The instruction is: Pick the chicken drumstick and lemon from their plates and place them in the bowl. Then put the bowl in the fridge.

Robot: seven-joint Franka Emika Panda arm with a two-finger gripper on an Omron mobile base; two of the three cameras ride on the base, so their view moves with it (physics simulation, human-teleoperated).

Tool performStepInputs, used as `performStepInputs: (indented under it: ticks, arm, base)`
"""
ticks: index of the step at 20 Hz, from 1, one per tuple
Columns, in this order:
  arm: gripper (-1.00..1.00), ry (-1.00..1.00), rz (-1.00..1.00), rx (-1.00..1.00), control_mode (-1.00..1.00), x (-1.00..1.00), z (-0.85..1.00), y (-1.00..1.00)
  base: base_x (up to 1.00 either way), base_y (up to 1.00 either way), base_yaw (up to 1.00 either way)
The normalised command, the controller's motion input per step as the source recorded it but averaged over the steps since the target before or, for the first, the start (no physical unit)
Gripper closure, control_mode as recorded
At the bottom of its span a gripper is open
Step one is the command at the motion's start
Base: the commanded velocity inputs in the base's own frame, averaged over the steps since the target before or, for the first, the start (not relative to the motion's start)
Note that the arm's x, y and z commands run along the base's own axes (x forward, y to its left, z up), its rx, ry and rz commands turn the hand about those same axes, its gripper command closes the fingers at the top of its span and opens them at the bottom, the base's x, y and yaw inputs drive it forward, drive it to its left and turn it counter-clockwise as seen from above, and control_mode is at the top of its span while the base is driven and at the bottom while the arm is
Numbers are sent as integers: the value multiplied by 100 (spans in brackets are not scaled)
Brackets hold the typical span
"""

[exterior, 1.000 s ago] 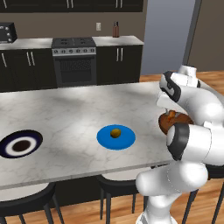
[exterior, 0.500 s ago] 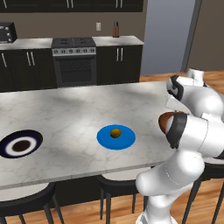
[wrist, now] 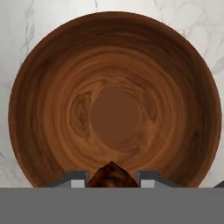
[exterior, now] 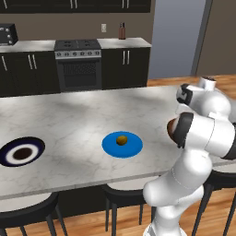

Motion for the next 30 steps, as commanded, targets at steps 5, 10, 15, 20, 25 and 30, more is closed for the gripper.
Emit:
performStepInputs:
  ticks: [5,10,15,20,25,30]
  arm:
    - [100,-7,-4,-5,-100,22,-25,-2]
    - [100,0,0,-9,-100,18,-24,-8]
    - [100,0,0,-7,-100,16,-26,-18]
    - [100,0,0,0,-100,13,-22,-11]
    - [100,3,0,0,-100,17,-22,-7]
    - [100,13,0,0,-100,25,-9,-10]
  base:
    - [0,0,0]
    - [0,0,0]
    - [0,0,0]
    - [0,0,0]
    - [0,0,0]
    - [0,0,0]
